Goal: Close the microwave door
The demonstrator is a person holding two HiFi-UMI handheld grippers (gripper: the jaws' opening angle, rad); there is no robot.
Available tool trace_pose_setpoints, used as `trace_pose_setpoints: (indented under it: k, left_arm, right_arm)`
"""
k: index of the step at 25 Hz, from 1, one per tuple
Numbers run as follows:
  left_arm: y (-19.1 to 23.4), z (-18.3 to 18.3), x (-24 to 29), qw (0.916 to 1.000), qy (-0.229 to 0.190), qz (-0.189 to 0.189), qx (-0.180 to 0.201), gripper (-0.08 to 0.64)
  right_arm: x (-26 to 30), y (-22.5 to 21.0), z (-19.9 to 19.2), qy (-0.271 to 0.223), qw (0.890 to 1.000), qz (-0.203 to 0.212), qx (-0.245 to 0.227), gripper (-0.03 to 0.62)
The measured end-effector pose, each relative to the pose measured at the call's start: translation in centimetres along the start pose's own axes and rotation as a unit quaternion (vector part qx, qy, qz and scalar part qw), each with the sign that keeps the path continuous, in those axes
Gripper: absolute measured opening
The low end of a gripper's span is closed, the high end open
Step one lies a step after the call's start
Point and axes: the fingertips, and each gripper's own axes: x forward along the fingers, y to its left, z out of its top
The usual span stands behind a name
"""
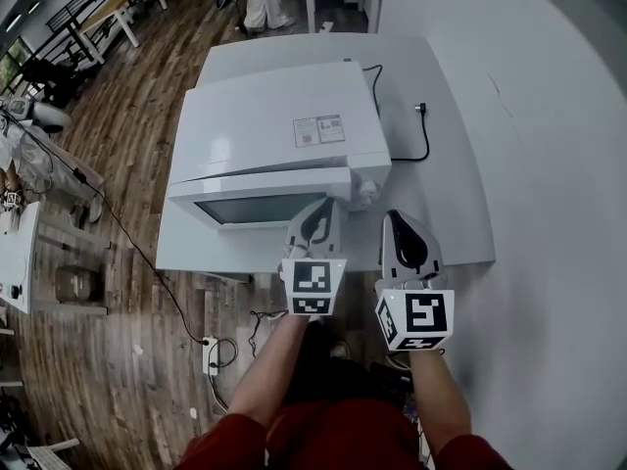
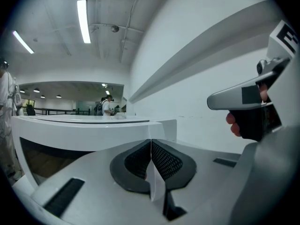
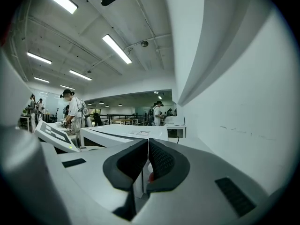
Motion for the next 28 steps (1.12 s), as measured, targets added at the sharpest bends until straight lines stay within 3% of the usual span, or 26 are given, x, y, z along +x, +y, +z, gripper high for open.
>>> trace_pose_setpoints:
  k: [6,14,28]
  left_arm:
    - [0.5,-0.3,1.2,0.9998,-0.010,-0.010,-0.017,0.028]
    - [1.1,-0.1,2.4,0.9998,-0.010,-0.015,-0.009,0.028]
    - [1.7,0.1,2.5,0.9997,-0.007,-0.022,0.001,0.028]
  right_arm:
    - [3.4,-0.4,0.0,0.004,1.000,-0.003,0.003,0.028]
    - [5.8,-0.1,-0.2,0.007,1.000,-0.003,0.004,0.028]
    - [5.5,0.5,-0.4,0.009,1.000,-0.015,0.005,0.028]
